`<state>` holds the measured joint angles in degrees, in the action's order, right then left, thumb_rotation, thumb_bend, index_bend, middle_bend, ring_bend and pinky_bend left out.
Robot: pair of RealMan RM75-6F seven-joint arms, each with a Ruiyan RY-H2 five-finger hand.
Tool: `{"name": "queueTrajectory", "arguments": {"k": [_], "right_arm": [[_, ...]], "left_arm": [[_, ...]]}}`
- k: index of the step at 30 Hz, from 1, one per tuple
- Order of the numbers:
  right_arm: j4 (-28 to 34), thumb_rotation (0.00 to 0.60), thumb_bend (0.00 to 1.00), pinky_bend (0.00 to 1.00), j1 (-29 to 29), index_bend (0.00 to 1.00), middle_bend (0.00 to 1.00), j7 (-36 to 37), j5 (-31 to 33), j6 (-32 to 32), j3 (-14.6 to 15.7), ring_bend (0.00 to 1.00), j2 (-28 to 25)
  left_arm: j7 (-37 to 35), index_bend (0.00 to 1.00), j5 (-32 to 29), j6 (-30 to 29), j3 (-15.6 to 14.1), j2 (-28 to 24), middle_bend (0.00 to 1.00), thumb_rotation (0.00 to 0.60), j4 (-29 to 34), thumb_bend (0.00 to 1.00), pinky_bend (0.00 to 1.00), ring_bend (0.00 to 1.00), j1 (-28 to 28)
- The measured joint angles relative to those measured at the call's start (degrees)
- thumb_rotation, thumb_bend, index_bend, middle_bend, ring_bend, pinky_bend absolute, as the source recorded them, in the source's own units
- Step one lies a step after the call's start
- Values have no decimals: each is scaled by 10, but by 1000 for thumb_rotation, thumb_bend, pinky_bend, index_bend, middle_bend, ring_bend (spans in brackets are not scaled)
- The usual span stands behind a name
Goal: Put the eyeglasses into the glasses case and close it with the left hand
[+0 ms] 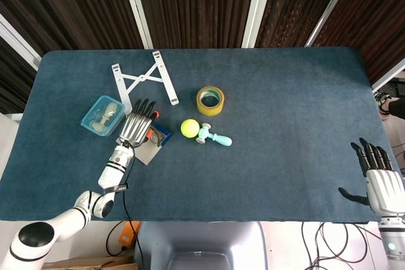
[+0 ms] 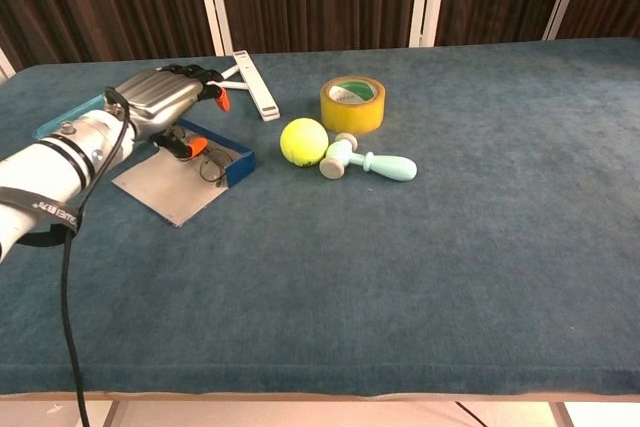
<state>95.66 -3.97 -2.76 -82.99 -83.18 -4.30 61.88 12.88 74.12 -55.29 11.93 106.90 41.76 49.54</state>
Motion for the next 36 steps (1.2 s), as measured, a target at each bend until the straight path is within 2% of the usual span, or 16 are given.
{"name": "queueTrajectory", "arguments": {"k": [7,10,14,18,23,27,36], "right_arm": [[2,600,103,0,2,0,0,3,-7,-5,4,0,-1],[2,600,103,0,3,0,0,5,-11,-6,5,0,-2],[3,600,103,0,3,0,0,5,-18,-5,9,0,-2],[4,600,103,0,2,0,0,3,-24,-3,13,0,-1],[5,600,103,0,0,0,0,1,-28,0,16,0,-2],[4,600,103,0,-2,0,0,-1,-26,4,15,0,-1],[5,600,103,0,-4,0,0,-12,-25,8,16,0,4]], "left_arm": [[-20,253,20,-56,-11,-63,34,600,119,322,87,0,-38],[-21,253,33,-80,-29,-106,23,600,177,301,93,0,-69],[-4,245,45,-98,-59,-140,14,600,209,277,95,0,-103],[17,243,51,-102,-73,-141,13,600,204,263,94,0,-116],[24,243,51,-98,-79,-119,14,600,162,266,93,0,-123],[21,243,55,-92,-85,-104,14,600,131,267,92,0,-128],[0,243,67,-83,-92,-84,14,600,104,264,92,0,-135]]}}
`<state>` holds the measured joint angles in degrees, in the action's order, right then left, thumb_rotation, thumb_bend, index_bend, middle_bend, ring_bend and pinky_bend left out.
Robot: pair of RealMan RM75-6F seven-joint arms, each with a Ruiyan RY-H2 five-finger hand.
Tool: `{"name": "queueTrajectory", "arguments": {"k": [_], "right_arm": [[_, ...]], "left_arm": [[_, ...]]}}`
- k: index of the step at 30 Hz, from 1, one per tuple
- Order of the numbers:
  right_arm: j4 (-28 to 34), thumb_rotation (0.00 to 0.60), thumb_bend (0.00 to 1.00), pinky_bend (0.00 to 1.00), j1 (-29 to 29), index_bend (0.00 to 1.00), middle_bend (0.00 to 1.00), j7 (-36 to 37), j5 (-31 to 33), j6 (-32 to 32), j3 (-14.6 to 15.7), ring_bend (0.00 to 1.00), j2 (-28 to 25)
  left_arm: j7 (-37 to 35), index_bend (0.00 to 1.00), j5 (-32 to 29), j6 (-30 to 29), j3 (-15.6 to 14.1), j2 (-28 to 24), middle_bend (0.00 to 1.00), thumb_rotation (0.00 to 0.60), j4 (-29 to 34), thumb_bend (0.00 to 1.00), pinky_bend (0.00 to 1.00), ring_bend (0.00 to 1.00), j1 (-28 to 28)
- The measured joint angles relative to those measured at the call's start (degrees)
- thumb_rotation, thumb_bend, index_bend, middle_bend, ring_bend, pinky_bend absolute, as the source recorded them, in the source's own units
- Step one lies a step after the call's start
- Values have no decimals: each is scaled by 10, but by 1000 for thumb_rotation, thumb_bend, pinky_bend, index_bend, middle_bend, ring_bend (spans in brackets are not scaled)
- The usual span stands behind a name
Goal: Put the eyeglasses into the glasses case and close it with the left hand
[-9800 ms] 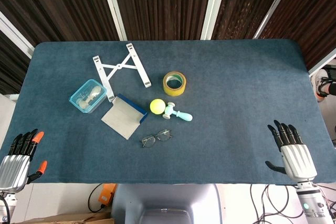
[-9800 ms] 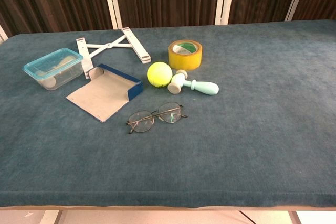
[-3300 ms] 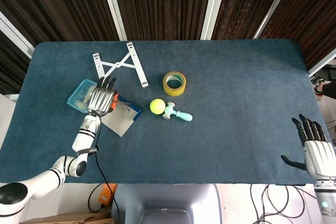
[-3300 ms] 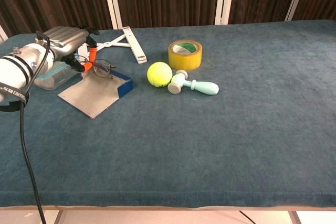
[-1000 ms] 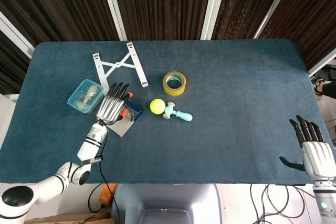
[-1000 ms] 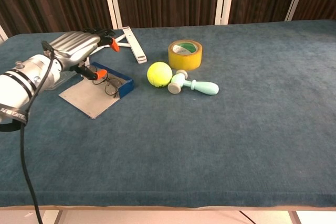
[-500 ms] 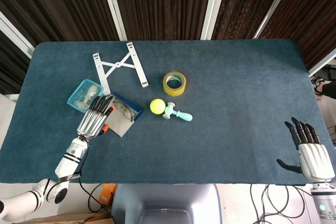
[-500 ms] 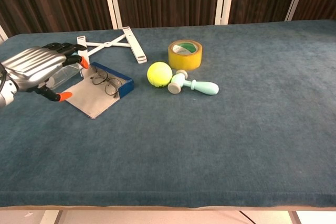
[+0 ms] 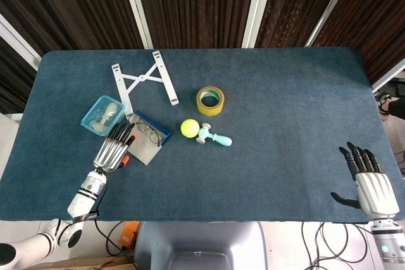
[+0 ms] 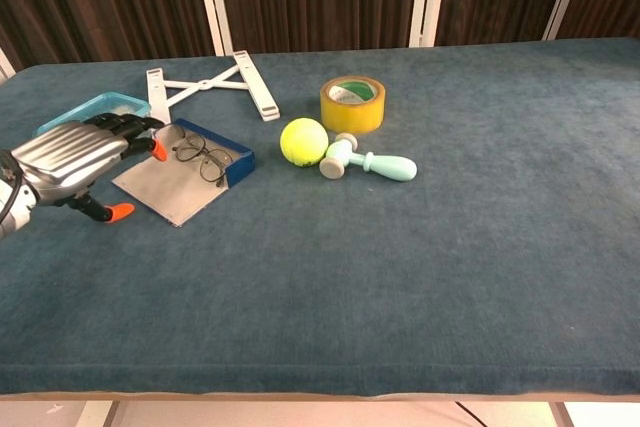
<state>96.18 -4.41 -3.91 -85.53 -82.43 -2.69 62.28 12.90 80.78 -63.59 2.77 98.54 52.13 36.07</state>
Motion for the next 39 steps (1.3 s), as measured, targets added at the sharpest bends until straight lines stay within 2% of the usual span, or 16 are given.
{"name": "queueTrajectory", "arguments": {"k": [14,25,33,39], "right_arm": [[-1,600,104,0,-2,0,0,-4,3,2,-1,0,3],[-1,600,103,0,-3,0,0,-3,5,2,-1,0,3],[-1,600,103,0,-3,0,0,-3,5,3,-1,0,3],[-1,600,104,0,-4,0,0,-6,5,4,0,0,4]], "left_arm": [[-3,243,2,20,7,10,15,600,-9,264,99,0,3],[5,219,-5,45,14,3,14,600,11,253,125,0,12],[-3,202,-7,41,22,15,22,600,0,251,134,0,13],[-29,219,-17,12,41,44,38,600,-27,257,163,0,6]]}}
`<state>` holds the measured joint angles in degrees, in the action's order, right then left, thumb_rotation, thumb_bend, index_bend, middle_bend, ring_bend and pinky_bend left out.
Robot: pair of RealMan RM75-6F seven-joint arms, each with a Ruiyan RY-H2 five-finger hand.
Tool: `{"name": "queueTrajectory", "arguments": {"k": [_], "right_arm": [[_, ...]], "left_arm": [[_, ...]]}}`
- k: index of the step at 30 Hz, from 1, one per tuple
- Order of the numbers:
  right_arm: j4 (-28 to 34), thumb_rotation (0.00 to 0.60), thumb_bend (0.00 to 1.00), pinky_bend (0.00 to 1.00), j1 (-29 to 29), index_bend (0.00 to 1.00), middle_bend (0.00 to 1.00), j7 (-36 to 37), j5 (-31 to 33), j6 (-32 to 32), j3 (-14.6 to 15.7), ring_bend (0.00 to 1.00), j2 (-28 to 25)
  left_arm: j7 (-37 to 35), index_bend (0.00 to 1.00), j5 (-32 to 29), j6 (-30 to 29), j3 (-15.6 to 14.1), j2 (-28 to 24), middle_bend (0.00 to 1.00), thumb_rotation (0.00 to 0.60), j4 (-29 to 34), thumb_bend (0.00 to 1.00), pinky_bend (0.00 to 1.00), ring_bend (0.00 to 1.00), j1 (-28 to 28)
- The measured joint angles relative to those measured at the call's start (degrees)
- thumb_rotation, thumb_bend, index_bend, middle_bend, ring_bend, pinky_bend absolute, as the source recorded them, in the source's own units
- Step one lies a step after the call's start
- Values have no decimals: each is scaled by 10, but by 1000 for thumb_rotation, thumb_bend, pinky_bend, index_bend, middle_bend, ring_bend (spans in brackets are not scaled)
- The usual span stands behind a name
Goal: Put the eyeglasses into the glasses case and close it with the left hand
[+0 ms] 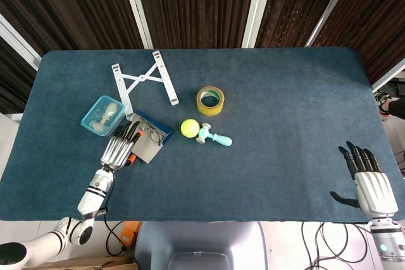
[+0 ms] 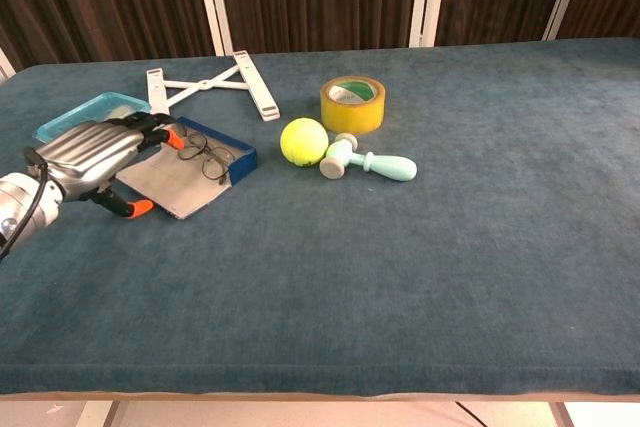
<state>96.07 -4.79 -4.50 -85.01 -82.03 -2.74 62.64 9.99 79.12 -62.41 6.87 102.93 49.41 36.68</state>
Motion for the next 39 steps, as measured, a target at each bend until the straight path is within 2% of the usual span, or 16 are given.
{"name": "queueTrajectory", "arguments": {"k": [21,35,39], "right_arm": [[1,600,103,0,-1,0,0,1,1,1,0,0,-1],[1,600,103,0,-2,0,0,1,2,3,0,0,-2],[0,600,103,0,-2,0,0,2,2,2,0,0,-2]], "left_arm": [[-52,379,1,-30,19,53,72,600,-71,343,166,10,1],[-76,484,-2,-31,34,87,98,600,-113,359,167,23,15],[-78,560,-4,-31,36,90,113,600,-120,406,167,26,17]]}}
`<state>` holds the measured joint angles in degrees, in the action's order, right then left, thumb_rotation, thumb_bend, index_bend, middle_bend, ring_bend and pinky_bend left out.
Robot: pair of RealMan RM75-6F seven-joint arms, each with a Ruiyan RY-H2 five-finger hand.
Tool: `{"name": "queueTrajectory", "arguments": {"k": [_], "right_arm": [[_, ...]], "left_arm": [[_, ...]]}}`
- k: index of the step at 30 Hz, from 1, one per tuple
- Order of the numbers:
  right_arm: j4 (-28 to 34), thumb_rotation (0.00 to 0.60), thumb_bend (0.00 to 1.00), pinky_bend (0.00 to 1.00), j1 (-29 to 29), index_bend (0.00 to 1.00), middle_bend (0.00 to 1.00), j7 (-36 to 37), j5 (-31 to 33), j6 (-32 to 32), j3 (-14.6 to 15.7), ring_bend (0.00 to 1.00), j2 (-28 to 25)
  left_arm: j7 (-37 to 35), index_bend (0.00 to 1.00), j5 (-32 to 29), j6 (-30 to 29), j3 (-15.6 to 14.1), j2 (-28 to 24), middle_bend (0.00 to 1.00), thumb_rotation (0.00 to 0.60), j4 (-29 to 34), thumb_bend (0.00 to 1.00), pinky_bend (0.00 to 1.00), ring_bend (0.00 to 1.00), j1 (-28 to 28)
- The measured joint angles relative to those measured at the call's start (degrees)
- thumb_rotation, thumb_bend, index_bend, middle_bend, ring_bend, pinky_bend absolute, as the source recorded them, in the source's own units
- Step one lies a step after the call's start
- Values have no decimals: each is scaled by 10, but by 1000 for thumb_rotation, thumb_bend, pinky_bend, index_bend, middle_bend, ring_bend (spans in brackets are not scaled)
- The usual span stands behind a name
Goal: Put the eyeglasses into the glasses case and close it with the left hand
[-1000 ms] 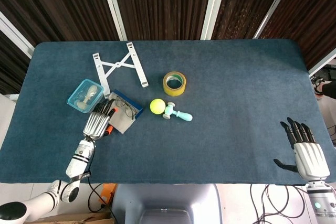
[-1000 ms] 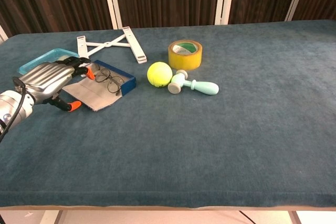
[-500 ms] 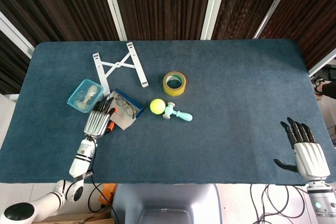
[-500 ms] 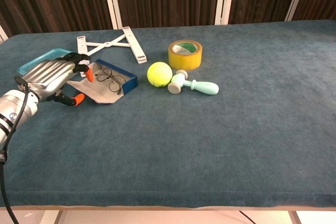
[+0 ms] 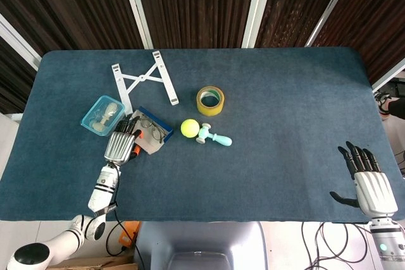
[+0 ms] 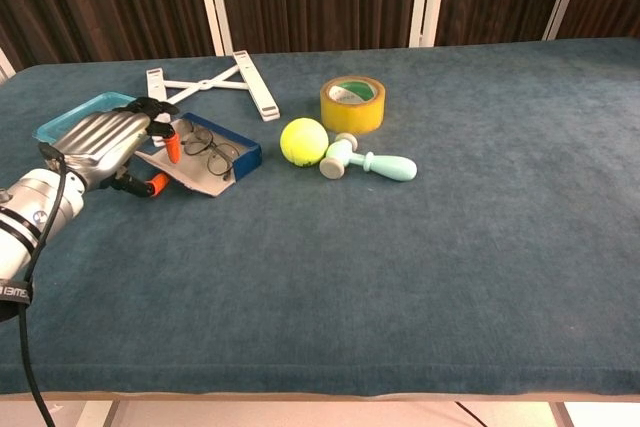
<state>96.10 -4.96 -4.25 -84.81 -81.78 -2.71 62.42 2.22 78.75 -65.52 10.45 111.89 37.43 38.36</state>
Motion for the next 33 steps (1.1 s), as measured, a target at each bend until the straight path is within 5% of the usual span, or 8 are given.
{"name": "queueTrajectory", "arguments": {"k": [16,33], "right_arm": [[0,600,103,0,-1,0,0,-2,0,2,1,0,0],[3,600,103,0,-2,0,0,-5,-6,5,5,0,2]], "left_arm": [[-35,663,18,-20,-14,5,146,600,-26,471,163,38,-7],[-20,651,51,-80,-57,-139,135,600,170,476,157,37,-72]]}}
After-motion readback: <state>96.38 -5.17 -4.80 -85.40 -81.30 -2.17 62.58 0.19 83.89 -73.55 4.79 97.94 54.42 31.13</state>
